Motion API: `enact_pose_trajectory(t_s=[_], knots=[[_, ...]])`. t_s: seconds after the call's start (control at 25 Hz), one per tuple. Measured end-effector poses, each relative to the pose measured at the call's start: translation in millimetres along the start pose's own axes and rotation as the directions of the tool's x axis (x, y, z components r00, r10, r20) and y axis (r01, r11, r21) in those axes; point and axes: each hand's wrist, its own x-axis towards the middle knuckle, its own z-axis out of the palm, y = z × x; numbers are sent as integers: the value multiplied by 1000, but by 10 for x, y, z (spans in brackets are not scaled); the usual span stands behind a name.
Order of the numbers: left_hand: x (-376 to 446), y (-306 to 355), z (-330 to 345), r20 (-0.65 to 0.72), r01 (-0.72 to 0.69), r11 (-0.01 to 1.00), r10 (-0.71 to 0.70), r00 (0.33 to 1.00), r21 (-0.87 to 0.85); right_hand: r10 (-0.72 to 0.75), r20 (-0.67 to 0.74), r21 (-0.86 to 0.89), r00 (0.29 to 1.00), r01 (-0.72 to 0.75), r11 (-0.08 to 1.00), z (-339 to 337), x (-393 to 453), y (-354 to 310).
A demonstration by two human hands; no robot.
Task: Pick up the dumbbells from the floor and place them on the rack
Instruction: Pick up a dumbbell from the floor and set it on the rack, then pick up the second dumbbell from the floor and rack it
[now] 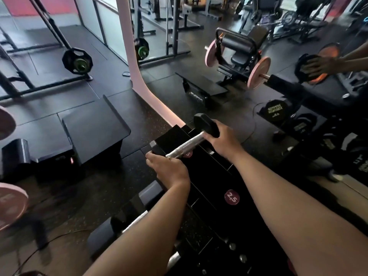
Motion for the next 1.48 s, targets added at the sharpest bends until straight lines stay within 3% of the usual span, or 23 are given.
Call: enact_pose_trajectory(t_s=[0.52, 0.88, 1.0, 1.12, 1.24, 1.32, 1.4, 1.48], knots=[[373, -280, 589, -90, 124, 992, -123, 988, -2, 43, 85, -13, 995, -42, 999, 398, 480, 458], [254, -288, 493, -20, 188, 982, -188, 982, -24, 137, 69, 32, 988, -139, 990, 331, 384, 345], [136, -193, 440, -2, 92, 994, -92, 996, 54, 187, 16, 147, 982, -188, 971, 125, 197, 271], [-66, 4, 400, 33, -142, 979, 139, 990, 146, 217, -75, 217, 973, -197, 956, -244, -83, 221], [-474, 164, 444, 198, -356, 933, 340, 919, 51, 266, -224, 244, 938, -210, 947, -711, -591, 297], [-914, 227, 472, 348, -430, 900, 425, 836, -68, 317, -341, 251, 885, -239, 938, -1079, -1091, 408], [-1444, 259, 477, 520, -408, 897, 433, 736, -170, 381, -428, 270, 820, -287, 919, -1485, -1681, 506], [-2066, 254, 398, 696, -361, 908, 402, 595, -215, 452, -499, 305, 740, -338, 890, -1899, -2412, 608]])
